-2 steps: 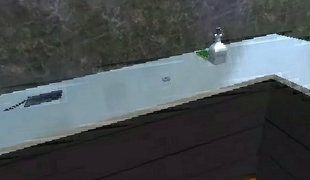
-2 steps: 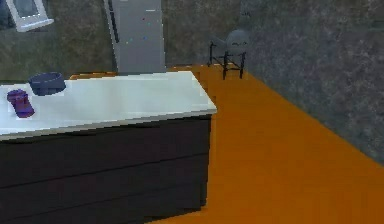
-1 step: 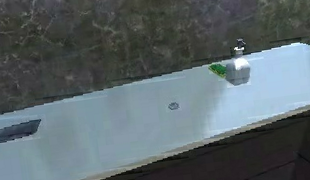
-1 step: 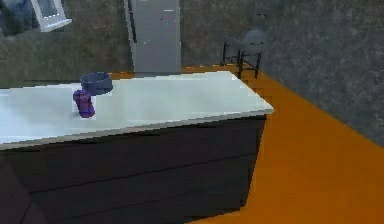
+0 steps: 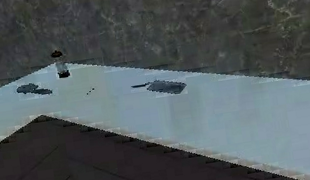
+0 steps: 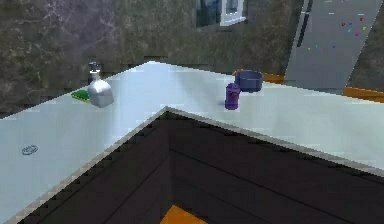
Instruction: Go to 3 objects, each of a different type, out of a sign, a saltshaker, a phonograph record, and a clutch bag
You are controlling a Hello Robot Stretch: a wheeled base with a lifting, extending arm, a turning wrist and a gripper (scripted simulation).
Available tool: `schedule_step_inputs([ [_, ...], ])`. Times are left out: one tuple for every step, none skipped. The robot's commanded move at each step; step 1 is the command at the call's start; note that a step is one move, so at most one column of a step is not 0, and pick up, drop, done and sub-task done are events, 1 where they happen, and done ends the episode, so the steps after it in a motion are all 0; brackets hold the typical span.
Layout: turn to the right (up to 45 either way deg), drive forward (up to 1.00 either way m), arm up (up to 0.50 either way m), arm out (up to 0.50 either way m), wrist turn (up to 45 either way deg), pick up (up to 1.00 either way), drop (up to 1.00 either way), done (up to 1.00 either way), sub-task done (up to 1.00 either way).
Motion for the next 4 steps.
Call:
schedule_step_inputs([
  [0.0,0.00,0.00,0.00,0.0,0.00,0.00,0.00,1.00],
  [-45.0,0.00,0.00,0.00,0.0,0.00,0.00,0.00,0.00],
  [-45.0,0.00,0.00,0.00,0.0,0.00,0.00,0.00,0.00],
  [-33.0,0.00,0.00,0.00,0.0,0.00,0.00,0.00,0.00],
])
